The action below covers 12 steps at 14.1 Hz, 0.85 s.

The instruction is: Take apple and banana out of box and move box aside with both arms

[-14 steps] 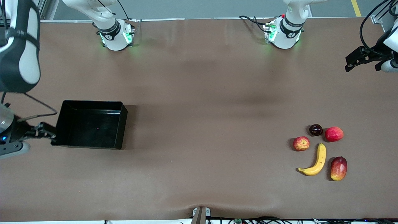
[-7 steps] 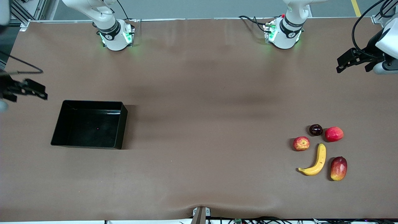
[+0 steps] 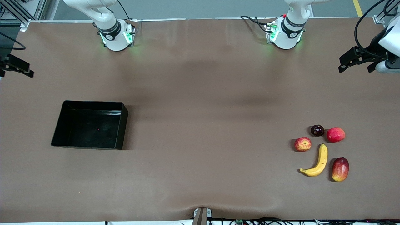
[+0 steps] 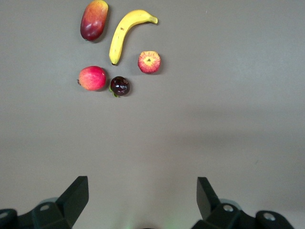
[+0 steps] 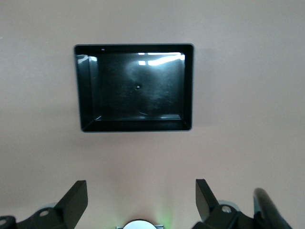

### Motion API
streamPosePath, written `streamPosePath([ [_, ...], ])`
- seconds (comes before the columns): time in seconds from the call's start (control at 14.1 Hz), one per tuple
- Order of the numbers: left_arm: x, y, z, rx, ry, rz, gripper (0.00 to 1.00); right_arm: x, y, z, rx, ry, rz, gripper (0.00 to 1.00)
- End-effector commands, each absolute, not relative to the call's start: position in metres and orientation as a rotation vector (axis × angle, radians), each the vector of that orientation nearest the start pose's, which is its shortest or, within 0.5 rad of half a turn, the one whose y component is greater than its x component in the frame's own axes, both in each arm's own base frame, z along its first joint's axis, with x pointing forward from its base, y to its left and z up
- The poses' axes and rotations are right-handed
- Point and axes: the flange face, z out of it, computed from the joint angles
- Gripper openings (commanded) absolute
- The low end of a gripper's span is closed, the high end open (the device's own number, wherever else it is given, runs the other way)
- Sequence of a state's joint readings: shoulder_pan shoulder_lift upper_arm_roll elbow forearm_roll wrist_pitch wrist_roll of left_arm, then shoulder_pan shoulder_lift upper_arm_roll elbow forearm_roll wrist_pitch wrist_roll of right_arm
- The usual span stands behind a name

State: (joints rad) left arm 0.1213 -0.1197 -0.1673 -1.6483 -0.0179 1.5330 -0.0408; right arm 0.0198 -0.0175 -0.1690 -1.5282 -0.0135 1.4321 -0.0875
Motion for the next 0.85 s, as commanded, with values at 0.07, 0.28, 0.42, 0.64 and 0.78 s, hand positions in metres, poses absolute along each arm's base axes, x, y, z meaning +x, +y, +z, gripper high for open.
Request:
streamPosePath([
  [0.07, 0.510, -0.031, 0.659, -3.144, 0.027, 0.007, 1.00, 0.534, -0.076, 0.640, -3.152, 0.095, 0.003, 1.00],
  [0.28, 0.508, -0.034, 0.667, -3.141, 0.037, 0.000, 1.00, 0.536, -0.064, 0.636, -3.153, 0.057, 0.010, 1.00],
  [0.42, 0.508, -0.043, 0.668, -3.138, 0.063, -0.002, 1.00, 0.537, -0.054, 0.636, -3.154, 0.027, 0.007, 1.00],
  [0.64, 0.506, -0.043, 0.669, -3.139, 0.064, 0.008, 1.00, 0.538, -0.054, 0.637, -3.153, 0.029, -0.003, 1.00],
  [0.78, 0.505, -0.049, 0.669, -3.136, 0.075, 0.013, 1.00, 0.538, -0.055, 0.638, -3.150, 0.032, -0.010, 1.00],
])
